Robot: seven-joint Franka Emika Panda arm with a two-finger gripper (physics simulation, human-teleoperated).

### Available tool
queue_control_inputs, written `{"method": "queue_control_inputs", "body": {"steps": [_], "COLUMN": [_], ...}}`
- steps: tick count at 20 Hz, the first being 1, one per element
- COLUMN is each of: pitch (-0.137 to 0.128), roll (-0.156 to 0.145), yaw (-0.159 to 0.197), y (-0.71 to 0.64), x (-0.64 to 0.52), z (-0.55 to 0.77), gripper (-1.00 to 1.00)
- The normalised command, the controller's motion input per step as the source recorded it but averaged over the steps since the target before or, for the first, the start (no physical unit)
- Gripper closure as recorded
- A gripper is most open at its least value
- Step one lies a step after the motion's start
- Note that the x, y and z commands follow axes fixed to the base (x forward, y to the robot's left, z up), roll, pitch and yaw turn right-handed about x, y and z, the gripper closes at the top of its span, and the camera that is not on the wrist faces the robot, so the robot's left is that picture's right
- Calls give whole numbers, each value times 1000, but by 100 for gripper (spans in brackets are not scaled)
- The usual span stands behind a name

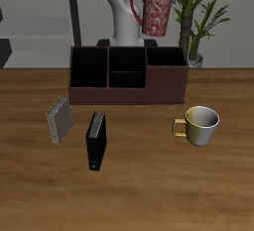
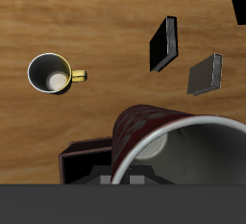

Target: Place the red mug into the back desk caddy's right compartment and place the yellow book into the back desk caddy's back compartment

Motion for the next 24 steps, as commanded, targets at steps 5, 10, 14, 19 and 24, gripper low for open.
{"method": "queue_control_inputs", "body": {"steps": [5, 10, 14, 19, 24], "pitch": [5, -17, -16, -34, 75], "roll": [34, -35, -93, -63, 285], "yaw": [-20, -9, -80, -23, 50], "y": [212, 100, 229, 280, 292], "x": [-285, -177, -192, -243, -233], "z": [60, -23, -36, -94, -218], "gripper": [100, 100, 100, 100, 100]}}
